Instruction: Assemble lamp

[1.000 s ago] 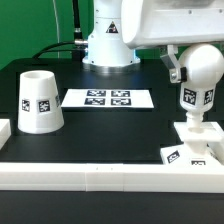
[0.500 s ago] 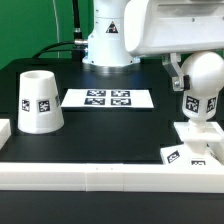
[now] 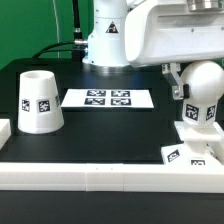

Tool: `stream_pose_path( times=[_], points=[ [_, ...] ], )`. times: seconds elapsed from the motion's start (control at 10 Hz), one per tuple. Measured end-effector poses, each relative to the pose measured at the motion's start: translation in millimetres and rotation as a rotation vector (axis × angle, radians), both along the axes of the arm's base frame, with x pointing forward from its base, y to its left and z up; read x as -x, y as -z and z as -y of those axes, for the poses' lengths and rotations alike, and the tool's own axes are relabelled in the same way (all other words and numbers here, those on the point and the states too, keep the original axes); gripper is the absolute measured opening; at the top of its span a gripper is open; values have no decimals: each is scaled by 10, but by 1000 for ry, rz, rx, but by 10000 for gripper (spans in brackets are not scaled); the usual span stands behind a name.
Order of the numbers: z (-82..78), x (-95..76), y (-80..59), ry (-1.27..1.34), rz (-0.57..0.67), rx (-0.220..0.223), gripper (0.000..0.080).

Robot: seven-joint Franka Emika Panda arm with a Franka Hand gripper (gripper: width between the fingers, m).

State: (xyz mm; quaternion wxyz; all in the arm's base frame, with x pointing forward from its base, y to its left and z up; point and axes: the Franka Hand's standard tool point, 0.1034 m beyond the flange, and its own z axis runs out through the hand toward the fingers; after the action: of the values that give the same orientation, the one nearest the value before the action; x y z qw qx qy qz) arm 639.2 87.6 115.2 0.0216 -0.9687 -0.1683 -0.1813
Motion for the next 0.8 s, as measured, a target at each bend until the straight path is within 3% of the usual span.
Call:
stream_pose_path(
  times=[0.4,0.5,0.8],
  points=[
    [2,-1,9,1,13,0,586],
    [2,-1,9,1,12,0,675],
    [7,-5,-19,2,13,0,698]
  ],
)
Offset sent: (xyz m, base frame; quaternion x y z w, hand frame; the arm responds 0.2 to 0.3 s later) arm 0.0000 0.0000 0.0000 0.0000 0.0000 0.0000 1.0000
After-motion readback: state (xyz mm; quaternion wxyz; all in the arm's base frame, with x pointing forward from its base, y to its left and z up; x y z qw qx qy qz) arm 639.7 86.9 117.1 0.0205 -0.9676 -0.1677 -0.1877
